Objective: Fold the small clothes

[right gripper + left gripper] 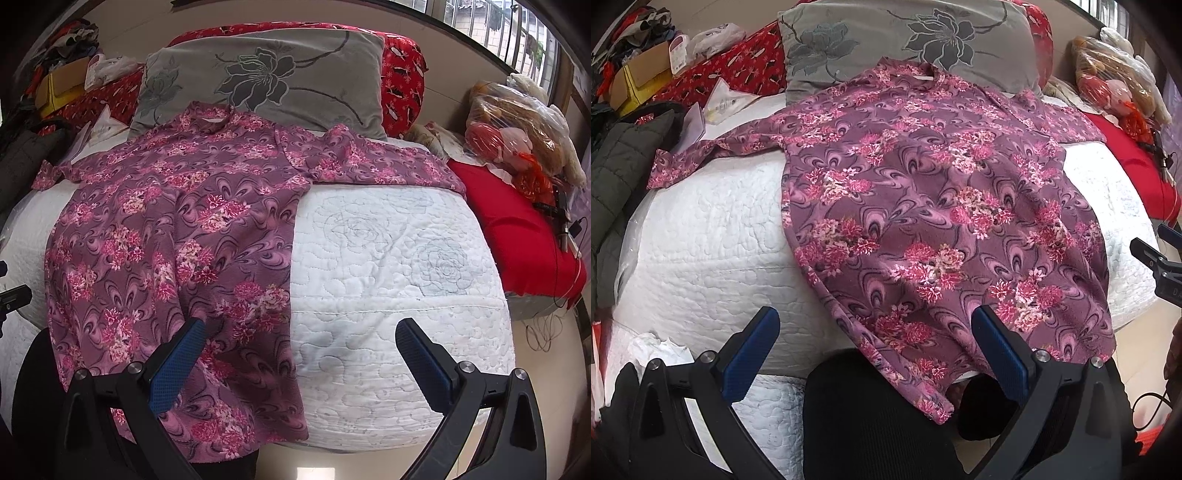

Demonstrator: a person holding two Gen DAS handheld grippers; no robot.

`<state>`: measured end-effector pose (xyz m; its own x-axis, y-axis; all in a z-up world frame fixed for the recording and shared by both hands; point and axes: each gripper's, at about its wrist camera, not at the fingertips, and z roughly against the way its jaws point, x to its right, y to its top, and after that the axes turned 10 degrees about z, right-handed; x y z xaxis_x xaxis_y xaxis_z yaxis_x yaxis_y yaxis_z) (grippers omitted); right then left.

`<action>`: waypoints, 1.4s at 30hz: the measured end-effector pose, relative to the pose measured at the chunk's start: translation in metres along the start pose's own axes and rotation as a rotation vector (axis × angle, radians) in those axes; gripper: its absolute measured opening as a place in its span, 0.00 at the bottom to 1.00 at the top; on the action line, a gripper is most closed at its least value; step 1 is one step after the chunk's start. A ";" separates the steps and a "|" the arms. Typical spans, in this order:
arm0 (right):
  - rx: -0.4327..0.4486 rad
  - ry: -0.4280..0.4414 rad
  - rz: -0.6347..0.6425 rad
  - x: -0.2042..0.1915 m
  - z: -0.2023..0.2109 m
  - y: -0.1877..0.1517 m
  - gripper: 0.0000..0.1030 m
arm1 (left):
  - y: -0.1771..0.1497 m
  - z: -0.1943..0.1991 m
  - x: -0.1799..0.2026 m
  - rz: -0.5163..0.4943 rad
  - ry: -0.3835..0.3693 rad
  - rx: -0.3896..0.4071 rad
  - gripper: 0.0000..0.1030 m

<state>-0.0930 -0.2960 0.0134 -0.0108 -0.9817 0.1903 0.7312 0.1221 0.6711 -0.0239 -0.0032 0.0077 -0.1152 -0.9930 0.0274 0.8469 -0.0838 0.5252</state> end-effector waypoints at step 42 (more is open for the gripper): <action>-0.233 0.232 -0.023 -0.006 -0.077 -0.053 0.43 | -0.015 -0.074 -0.002 0.030 -0.098 -0.337 0.06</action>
<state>-0.0790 -0.3080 -0.0784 0.1066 -0.9943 -0.0094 0.8691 0.0885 0.4866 0.0021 -0.0063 -0.0636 -0.1228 -0.9841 0.1285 0.9726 -0.0936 0.2128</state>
